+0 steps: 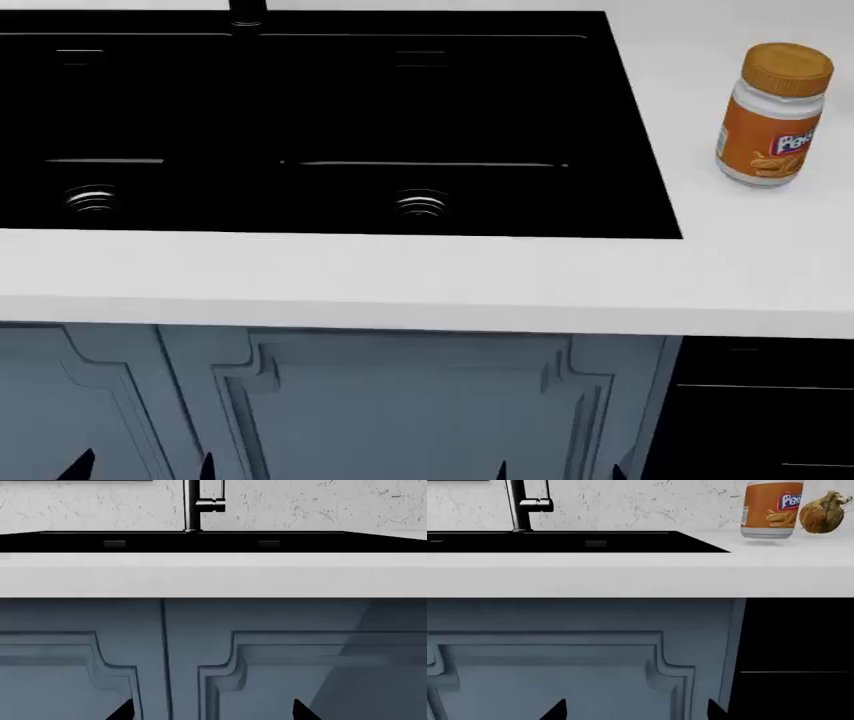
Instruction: Turn the sink spout to the right.
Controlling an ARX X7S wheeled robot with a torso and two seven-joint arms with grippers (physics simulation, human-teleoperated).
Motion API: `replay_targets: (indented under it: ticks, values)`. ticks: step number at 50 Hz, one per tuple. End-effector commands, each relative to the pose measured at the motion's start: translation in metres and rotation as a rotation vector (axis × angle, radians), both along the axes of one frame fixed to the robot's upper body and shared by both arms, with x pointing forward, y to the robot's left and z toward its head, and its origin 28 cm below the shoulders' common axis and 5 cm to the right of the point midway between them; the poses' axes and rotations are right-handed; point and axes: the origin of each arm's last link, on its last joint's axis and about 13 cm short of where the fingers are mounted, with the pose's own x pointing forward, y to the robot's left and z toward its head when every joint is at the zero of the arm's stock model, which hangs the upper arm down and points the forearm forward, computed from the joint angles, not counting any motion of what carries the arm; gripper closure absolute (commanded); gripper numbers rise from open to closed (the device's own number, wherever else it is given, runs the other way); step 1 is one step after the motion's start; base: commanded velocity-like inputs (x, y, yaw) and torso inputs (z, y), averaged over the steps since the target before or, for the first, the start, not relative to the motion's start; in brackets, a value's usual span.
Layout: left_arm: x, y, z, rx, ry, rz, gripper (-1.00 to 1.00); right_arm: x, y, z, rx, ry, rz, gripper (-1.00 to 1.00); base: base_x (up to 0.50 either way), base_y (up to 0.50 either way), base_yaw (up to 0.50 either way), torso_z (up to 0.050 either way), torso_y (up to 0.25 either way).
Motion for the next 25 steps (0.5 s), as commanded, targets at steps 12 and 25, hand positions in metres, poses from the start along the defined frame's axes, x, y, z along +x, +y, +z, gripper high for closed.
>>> replay_targets:
  ticks: [12, 25]
  values:
    - [0.0, 0.0012, -0.0014, 0.016, 0.012, 0.003, -1.0, -0.0004, 0.0003, -0.0002, -0.003, 0.004, -0.009, -1.0, 0.0, 0.0, 0.0, 0.0, 0.0]
    - [-0.0024, 0.0017, 0.0013, -0.012, -0.019, -0.036, -1.0, 0.0006, 0.0001, -0.0019, -0.008, 0.008, -0.013, -1.0, 0.0, 0.0, 0.0, 0.035, 0.0]
